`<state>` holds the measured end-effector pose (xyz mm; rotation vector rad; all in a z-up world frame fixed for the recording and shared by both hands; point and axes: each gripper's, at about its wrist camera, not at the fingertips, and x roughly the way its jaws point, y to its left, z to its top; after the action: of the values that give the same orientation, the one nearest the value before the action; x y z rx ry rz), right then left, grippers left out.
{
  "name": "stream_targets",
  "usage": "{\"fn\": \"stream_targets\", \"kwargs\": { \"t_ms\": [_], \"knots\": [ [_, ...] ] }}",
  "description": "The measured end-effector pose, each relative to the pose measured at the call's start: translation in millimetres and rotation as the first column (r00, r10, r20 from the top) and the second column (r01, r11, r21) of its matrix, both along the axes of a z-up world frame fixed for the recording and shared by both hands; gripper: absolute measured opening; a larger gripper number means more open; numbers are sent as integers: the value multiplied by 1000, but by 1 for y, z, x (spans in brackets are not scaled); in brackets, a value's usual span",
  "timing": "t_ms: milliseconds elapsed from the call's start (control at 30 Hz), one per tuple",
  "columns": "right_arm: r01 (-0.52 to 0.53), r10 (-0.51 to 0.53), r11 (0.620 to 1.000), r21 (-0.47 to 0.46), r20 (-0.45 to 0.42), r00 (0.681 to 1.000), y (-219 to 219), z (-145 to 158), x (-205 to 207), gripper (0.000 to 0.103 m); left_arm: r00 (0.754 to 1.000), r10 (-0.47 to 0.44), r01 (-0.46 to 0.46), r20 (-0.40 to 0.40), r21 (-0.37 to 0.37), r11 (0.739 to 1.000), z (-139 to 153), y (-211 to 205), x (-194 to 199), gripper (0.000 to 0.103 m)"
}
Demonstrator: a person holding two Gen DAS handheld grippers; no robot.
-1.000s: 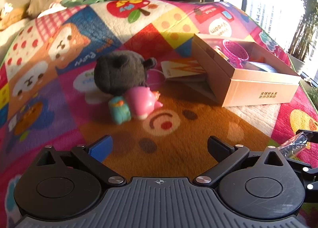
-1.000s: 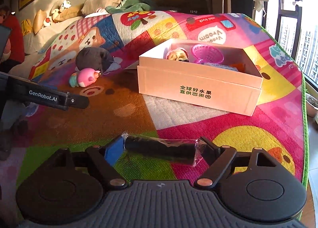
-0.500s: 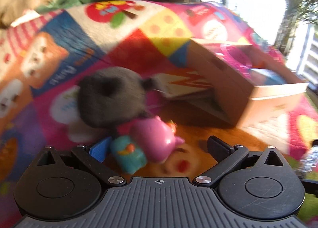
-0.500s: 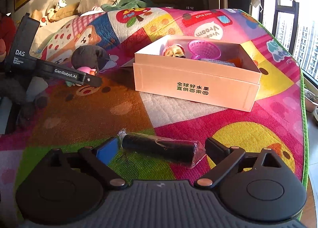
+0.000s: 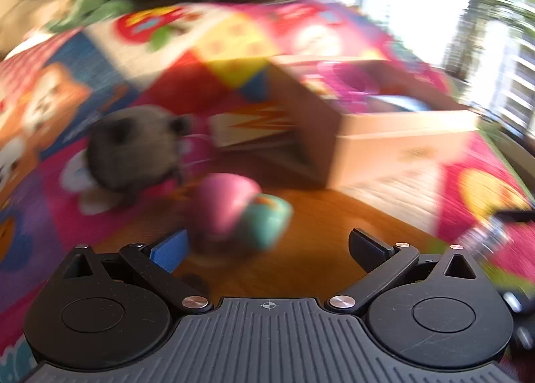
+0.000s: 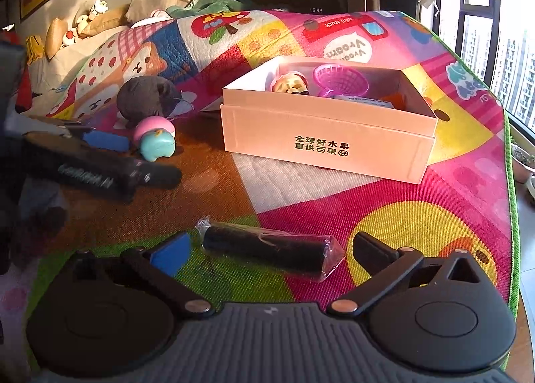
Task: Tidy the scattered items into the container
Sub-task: 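Hold the black cylinder with the right gripper while the left grasps the pink pig toy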
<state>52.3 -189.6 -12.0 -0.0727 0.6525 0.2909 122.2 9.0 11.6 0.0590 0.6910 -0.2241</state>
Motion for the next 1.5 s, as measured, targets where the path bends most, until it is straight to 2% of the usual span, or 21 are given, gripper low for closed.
{"fn": "stream_targets", "kwargs": {
  "t_ms": [100, 133, 167, 200, 233, 267, 367, 433, 700, 800, 867, 1167, 1200, 1267, 1300, 1500],
  "knots": [
    [1, -1, 1000, 2, -4, 1000, 0, 0, 0, 103, 999, 45, -46, -14, -47, 998, 2, 6, 16, 102],
    [0, 0, 1000, 3, -5, 1000, -1, 0, 1, 103, 999, 44, -45, -14, -46, 998, 2, 5, 20, 98],
    [0, 0, 1000, 3, -5, 1000, -1, 0, 1, 103, 999, 43, -43, -10, -36, 998, 2, 3, 23, 93],
    [0, 0, 1000, 4, -5, 1000, -1, 0, 1, 103, 999, 43, -44, -3, -17, 999, 2, 1, 25, 80],
    [0, 0, 1000, 4, -5, 1000, -1, -1, 0, 103, 999, 45, -45, 12, 9, 999, 2, -1, 28, 75],
    [0, 0, 1000, 4, -5, 1000, -1, -1, 0, 103, 999, 42, -43, 16, 20, 999, 1, -2, 30, 74],
    [-1, 1, 1000, 6, -4, 1000, -1, -1, 0, 103, 999, 29, -30, 29, 32, 999, 2, -2, 30, 56],
    [-2, 2, 1000, 7, -6, 1000, -1, -1, 1, 103, 1000, 8, -9, 27, 31, 999, 2, -3, 25, 53],
    [-7, 7, 1000, 3, -26, 1000, 1, -2, 2, 103, 989, -151, 151, 7, -13, 989, 3, -10, -45, 54],
    [-9, 9, 1000, -8, -40, 999, 3, -2, 4, 103, 985, -173, 172, -1, -54, 984, 3, -10, -65, 56],
    [-12, 11, 1000, -17, -45, 999, 4, -2, 5, 103, 984, -178, 178, 4, -64, 982, 1, -12, -72, 64],
    [-35, 34, 999, -15, -71, 997, 1, -1, 7, 103, 987, -159, 160, 22, -108, 981, -2, -8, -74, 71],
    [-34, 33, 999, -14, -68, 997, 1, -2, 6, 103, 988, -156, 157, 21, -113, 981, -1, -7, -74, 75],
    [-31, 31, 999, -13, -61, 998, 1, -2, 5, 103, 991, -135, 136, 14, -123, 983, -1, -5, -73, 91],
    [-30, 29, 999, -14, -59, 998, 1, -2, 5, 103, 992, -123, 123, 10, -125, 985, -1, -4, -72, 96],
    [-21, 20, 1000, -18, -51, 998, 2, -2, 4, 103, 994, -105, 105, 10, -120, 987, -1, -3, -73, 96]
  ]
}}
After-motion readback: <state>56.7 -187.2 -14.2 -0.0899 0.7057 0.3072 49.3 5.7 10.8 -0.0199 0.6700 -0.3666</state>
